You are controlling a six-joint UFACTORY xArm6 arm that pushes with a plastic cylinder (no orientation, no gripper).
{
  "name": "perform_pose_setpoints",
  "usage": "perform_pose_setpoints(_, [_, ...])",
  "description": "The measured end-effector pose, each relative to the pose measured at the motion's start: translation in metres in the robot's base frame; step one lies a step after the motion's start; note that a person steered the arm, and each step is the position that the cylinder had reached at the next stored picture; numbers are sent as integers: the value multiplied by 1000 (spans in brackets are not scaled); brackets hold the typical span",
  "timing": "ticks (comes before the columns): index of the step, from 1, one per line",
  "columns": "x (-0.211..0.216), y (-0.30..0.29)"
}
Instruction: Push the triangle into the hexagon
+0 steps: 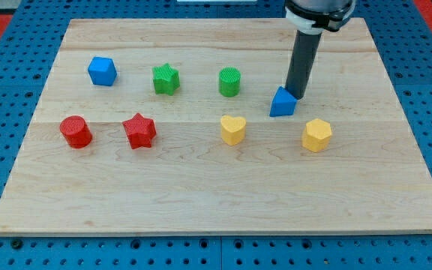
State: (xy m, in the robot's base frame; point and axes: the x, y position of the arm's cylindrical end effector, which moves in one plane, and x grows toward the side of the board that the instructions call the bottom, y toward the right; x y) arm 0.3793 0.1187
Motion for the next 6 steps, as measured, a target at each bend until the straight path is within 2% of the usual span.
perform_pose_setpoints(1, [-35, -16])
perform_pose_setpoints(2, [-12, -44])
perform_pose_setpoints(3, [24, -27])
perform_pose_setpoints(4, [40, 18])
perform_pose_setpoints(6, [101, 20])
